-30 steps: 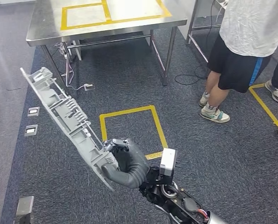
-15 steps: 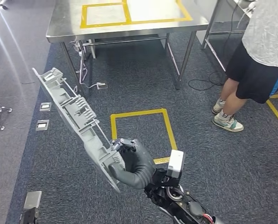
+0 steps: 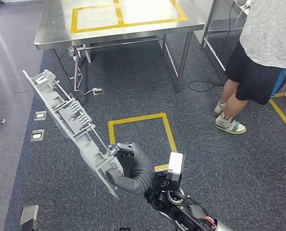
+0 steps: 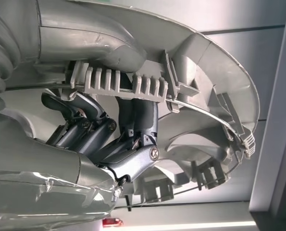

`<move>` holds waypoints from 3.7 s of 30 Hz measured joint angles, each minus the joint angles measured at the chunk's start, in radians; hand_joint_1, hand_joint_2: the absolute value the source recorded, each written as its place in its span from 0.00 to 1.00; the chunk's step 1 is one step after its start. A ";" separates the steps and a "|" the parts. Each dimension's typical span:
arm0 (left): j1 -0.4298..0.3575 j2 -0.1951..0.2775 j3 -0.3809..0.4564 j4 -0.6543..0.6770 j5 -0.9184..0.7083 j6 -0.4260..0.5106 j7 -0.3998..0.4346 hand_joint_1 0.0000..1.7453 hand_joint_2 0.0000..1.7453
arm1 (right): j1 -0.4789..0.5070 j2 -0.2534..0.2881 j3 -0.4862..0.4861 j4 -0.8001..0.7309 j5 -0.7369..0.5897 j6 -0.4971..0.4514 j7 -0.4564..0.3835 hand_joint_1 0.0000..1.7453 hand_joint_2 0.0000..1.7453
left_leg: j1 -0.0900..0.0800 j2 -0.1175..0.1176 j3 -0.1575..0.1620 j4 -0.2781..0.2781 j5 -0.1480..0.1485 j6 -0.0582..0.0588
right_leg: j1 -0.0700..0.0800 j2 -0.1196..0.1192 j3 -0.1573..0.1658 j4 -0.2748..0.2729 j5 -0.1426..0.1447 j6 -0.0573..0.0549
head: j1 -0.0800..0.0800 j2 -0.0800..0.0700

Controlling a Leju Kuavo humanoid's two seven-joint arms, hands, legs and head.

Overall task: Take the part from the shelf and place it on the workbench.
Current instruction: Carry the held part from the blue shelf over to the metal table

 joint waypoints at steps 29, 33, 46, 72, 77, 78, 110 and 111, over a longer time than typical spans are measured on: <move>-0.001 -0.001 0.000 0.000 -0.004 -0.003 -0.004 0.00 1.00 | 0.000 0.005 0.005 0.001 -0.003 -0.006 -0.001 1.00 1.00 | -0.007 0.003 -0.013 0.095 -0.090 0.005 | 0.013 0.006 -0.033 0.014 0.016 -0.012 | 0.009 0.000; 0.005 0.003 -0.001 0.000 -0.012 -0.012 -0.006 0.00 1.00 | 0.008 0.004 0.002 0.001 0.000 -0.013 0.000 1.00 1.00 | -0.002 0.008 0.029 -0.119 0.066 -0.002 | 0.008 0.008 0.006 0.019 -0.025 0.007 | -0.012 0.000; 0.006 0.007 -0.006 0.000 -0.026 -0.025 -0.006 0.00 1.00 | 0.022 -0.009 -0.018 -0.010 0.012 -0.027 0.003 1.00 1.00 | -0.018 0.004 0.143 -0.177 0.010 0.057 | 0.009 0.009 -0.201 0.295 -0.098 0.035 | 0.028 0.000; 0.003 0.005 -0.026 0.000 -0.041 -0.032 -0.006 0.00 1.00 | 0.030 -0.021 -0.043 -0.019 0.019 -0.043 -0.004 1.00 1.00 | -0.002 0.016 0.072 -0.169 0.064 0.047 | 0.012 0.011 -0.058 0.167 -0.087 0.042 | 0.010 0.000; 0.004 0.007 -0.027 0.000 -0.041 -0.033 -0.008 0.00 1.00 | 0.039 -0.027 -0.045 -0.019 0.021 -0.044 -0.011 1.00 1.00 | -0.013 0.011 0.124 -0.169 0.022 0.052 | 0.009 0.010 -0.201 0.328 -0.134 0.039 | 0.034 0.000; 0.005 0.007 -0.027 0.000 -0.041 -0.033 -0.008 0.00 1.00 | 0.040 -0.028 -0.045 -0.019 0.022 -0.044 -0.013 1.00 1.00 | -0.017 0.010 0.139 -0.170 0.011 0.052 | 0.012 0.011 -0.191 0.272 -0.092 0.030 | 0.039 0.000; 0.006 0.011 -0.028 0.000 -0.042 -0.040 -0.018 0.00 1.00 | 0.059 -0.034 -0.097 -0.024 -0.023 -0.102 -0.057 1.00 1.00 | -0.004 0.004 0.145 -0.194 0.032 0.045 | 0.002 0.013 -0.158 0.217 -0.033 0.039 | 0.032 0.000; 0.005 0.011 -0.028 0.000 -0.043 -0.041 -0.019 0.00 1.00 | 0.059 -0.035 -0.101 -0.023 -0.023 -0.104 -0.058 1.00 1.00 | -0.003 0.004 0.157 -0.194 0.023 0.040 | 0.001 0.013 -0.146 0.154 0.007 0.038 | 0.036 0.000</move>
